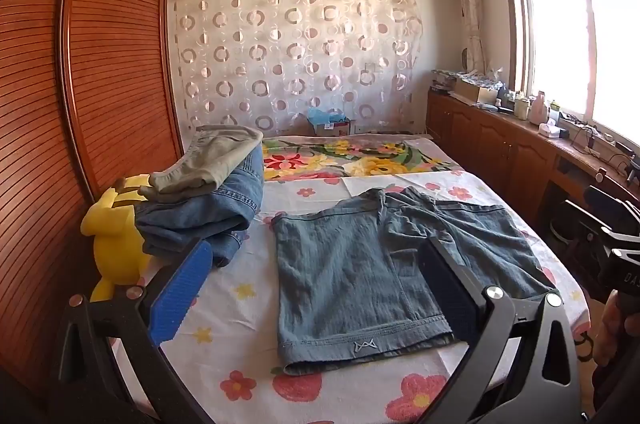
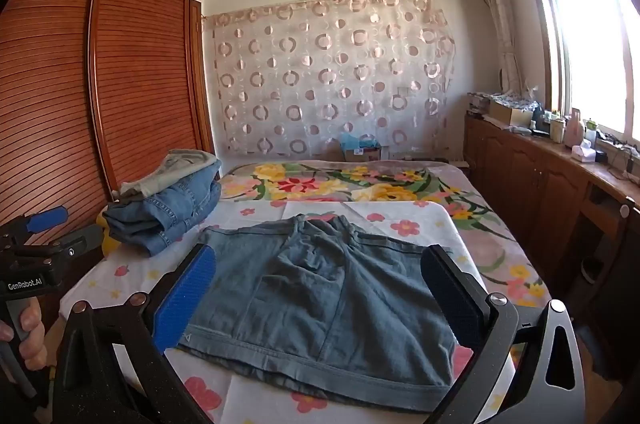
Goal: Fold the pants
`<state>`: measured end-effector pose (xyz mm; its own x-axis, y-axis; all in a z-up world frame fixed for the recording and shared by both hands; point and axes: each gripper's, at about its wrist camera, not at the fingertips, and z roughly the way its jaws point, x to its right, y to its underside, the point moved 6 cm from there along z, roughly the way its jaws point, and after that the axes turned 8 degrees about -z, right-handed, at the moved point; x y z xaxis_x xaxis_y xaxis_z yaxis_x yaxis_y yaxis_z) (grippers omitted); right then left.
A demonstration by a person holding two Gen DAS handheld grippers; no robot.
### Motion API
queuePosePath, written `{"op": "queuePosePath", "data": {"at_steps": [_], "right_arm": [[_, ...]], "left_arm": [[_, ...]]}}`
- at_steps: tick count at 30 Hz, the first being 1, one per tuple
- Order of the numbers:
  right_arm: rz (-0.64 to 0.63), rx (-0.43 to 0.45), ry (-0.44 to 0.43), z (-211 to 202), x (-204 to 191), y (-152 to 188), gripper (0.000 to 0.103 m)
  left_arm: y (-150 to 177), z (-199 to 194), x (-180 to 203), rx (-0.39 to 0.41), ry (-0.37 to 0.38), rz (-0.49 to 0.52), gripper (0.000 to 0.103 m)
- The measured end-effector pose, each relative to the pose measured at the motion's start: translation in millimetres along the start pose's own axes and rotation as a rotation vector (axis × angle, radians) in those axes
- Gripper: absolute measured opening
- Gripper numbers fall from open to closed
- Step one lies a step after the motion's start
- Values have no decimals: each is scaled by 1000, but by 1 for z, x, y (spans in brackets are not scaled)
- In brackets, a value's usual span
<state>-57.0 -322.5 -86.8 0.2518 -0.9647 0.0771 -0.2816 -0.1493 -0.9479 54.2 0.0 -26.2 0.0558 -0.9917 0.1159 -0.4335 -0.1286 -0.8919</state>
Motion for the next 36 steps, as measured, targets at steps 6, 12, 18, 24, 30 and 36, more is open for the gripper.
{"op": "queuePosePath", "data": {"at_steps": [6,12,18,24,30,36], "right_arm": [[2,4,3,-1,1,0,102],[-1,3,2,0,-1,0,102],[0,3,2,-1,1,0,102],[1,2,0,-1,0,1,102],[1,0,1,-1,2,1,102],[1,0,0,-1,2,0,102]], "left_arm": [[-1,-2,1,13,-4,5,103],[0,0,0,8,-3,2,103],[0,0,0,7,0,1,103],[0,0,0,6,-1,3,103],[0,0,0,8,0,2,103],[0,0,0,7,-1,3,103]]}}
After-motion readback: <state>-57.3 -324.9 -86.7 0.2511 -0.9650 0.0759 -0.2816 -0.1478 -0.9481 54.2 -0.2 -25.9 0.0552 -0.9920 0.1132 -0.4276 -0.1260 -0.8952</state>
